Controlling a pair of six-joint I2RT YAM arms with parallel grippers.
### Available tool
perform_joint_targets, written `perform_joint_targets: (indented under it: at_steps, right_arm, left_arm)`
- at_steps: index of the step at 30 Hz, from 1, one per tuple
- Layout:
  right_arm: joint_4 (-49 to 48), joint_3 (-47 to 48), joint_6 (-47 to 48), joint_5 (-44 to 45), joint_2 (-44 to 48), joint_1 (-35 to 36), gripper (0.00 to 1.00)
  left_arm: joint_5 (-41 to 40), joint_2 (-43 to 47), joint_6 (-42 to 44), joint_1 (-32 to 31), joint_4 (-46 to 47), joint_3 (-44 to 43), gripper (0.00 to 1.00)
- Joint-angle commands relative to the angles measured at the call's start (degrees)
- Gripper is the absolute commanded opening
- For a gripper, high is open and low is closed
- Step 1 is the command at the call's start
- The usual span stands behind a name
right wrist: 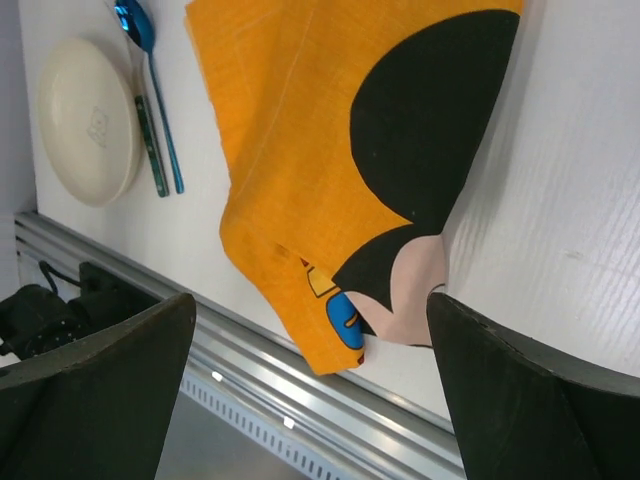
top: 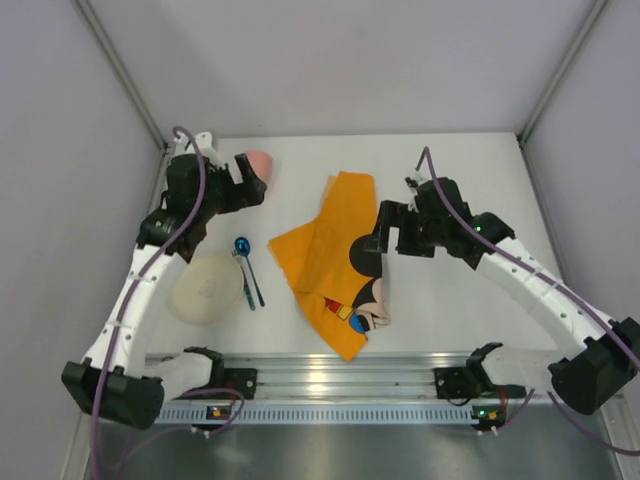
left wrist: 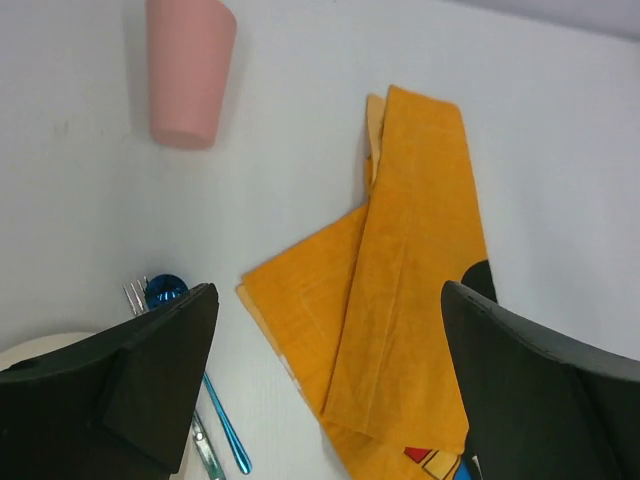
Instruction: Set the dinner table for one person
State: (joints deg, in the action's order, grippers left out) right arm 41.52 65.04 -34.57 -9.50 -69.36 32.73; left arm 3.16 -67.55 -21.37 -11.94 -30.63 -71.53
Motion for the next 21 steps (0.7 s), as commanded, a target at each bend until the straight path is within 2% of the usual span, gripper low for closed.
perform_joint_targets:
  at_steps: [1, 2, 3, 4, 5, 6, 7, 9, 13, 17, 21]
  right_arm:
    - [-7.05, -1.21, -0.93, -2.26, 4.23, -0.82, 1.00]
    - [-8.72, -4.36, -1.81, -4.19, 4.58, -1.52, 1.00]
    - [-10.21, -5.70, -2.25, -6.56, 4.76, -1.44, 1.00]
    - [-11.71, -6.41, -2.09, -6.93, 4.50, -1.53, 1.00]
    - [-11.46, -6.24, -1.82, -6.85, 4.15, -1.44, 1.00]
    - [-9.54, -5.63, -1.12, -6.07, 3.19, -1.53, 1.00]
    - [-8.48, -4.84, 0.36, -5.54, 2.75, -1.53, 1.00]
    - [-7.33, -3.51, 1.86, -4.83, 2.74, -1.53, 1.00]
    - [-5.40, -1.32, 6.34, -3.95, 1.35, -1.18, 1.00]
    - [-1.45, 7.09, 9.69, -1.58, -6.12, 0.75, 1.00]
    - [3.47, 16.42, 12.24, 1.31, -19.38, 4.97, 1.00]
  left_arm:
    - [-15.80, 7.33, -6.02, -0.71, 0.22, 0.22, 0.98]
    - [-17.99, 8.30, -10.15, -0.62, 0.83, 5.64, 0.98]
    - [-13.57, 9.88, -12.45, 1.20, 2.58, 8.92, 0.98]
    - [-6.48, 10.15, -9.86, 2.01, 8.69, 12.08, 0.95]
    - [-4.06, 9.55, -10.10, 2.01, 8.49, 14.64, 0.95]
    - [-3.43, 6.41, -11.32, 1.75, 6.74, 14.75, 0.98]
    - [-3.51, 4.12, -13.16, 1.58, 1.51, 14.58, 0.98]
    - [-1.51, -1.41, -12.83, 0.27, -2.31, 13.87, 0.95]
    - [-6.14, -3.29, -13.87, -3.61, -3.82, 16.32, 0.93]
    - [-3.51, -1.89, -19.58, -6.76, -1.64, 20.36, 0.89]
    - [-4.30, -4.25, -26.69, -16.77, 1.35, 24.24, 0.88]
